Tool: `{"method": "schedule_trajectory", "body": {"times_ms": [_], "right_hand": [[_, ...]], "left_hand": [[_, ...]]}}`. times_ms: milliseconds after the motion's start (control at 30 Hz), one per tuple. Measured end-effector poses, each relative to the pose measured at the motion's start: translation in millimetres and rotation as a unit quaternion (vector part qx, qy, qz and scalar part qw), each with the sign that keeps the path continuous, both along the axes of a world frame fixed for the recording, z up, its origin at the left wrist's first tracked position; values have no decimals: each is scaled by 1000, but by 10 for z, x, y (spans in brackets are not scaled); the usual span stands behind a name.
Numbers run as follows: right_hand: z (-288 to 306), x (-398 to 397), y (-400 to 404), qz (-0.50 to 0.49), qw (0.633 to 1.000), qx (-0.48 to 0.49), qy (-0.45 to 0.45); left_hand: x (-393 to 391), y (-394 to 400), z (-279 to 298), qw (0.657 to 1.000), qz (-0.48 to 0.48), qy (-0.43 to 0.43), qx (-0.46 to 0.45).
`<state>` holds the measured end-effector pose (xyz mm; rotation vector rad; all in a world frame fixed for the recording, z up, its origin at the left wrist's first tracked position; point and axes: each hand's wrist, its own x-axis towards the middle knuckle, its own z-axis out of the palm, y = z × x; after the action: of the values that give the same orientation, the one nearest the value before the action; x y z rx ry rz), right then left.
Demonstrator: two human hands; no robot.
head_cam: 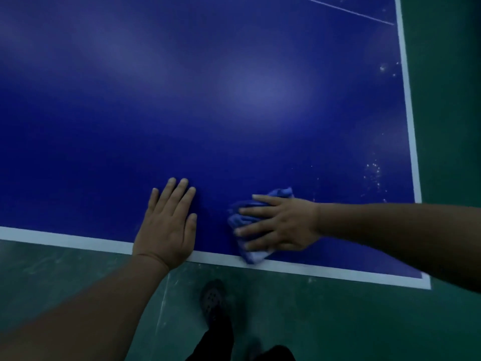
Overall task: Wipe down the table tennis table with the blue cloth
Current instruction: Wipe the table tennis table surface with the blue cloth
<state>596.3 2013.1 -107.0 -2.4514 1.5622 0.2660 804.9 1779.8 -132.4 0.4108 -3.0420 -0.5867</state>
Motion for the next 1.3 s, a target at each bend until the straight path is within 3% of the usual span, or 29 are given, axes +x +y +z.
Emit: {"method": "schedule_trajectory", "body": {"times_ms": [67,133,200,300,367,433,467,500,533,600,667,700,733,767,800,900,933,967,1000,1133,1300], "right_hand": [[66,-251,141,46,999,6,15],[53,-560,-59,-3,999,10,48],[72,-705,-487,-152,987,-16,41],[66,-423,-977,-385,922,-51,7],[-26,-41,-799,-380,923,-61,0],[-83,329,-173,-348,937,-37,-4],[-93,430,221,-379,925,-30,-5],[-94,492,624,-447,894,-28,0],[-83,534,995,-546,837,-25,14],[-38,549,1470,-747,663,-15,47],[-7,563,1483,-870,490,-26,47],[4,576,1332,-902,427,-37,44],[5,614,1113,-916,397,-44,44],[-19,683,864,-912,405,-46,43],[-58,800,605,-889,453,-53,40],[-151,1305,148,-677,733,-63,8],[-149,1356,232,-615,786,-65,7],[-148,1285,406,-599,797,-70,5],[-150,1168,640,-631,773,-64,11],[-46,695,1263,-823,568,-9,11],[-30,175,371,-871,487,-55,21]], "left_hand": [[1,-4,-5,1000,-1,-1,-1],[2,0,5,1000,-2,2,3],[-7,-3,11,1000,3,7,16],[1,-17,5,999,12,15,38],[6,-20,-1,999,12,15,41],[12,-21,4,999,11,8,43],[12,-19,12,999,15,5,43],[9,-12,18,999,16,3,40],[9,-2,20,999,14,2,35],[4,-1,21,1000,10,4,26],[7,1,18,1000,5,-2,19],[8,5,17,1000,3,-6,15],[5,5,18,1000,2,-10,10],[4,5,17,1000,1,-14,5],[1,6,15,1000,1,-17,1],[-1,7,22,1000,2,-21,-6],[3,5,24,1000,2,-20,-5],[0,0,24,1000,1,-19,-6],[-8,-2,22,1000,0,-19,-6],[-2,4,4,1000,0,-20,-2],[-10,6,19,1000,-1,-21,-16]]}}
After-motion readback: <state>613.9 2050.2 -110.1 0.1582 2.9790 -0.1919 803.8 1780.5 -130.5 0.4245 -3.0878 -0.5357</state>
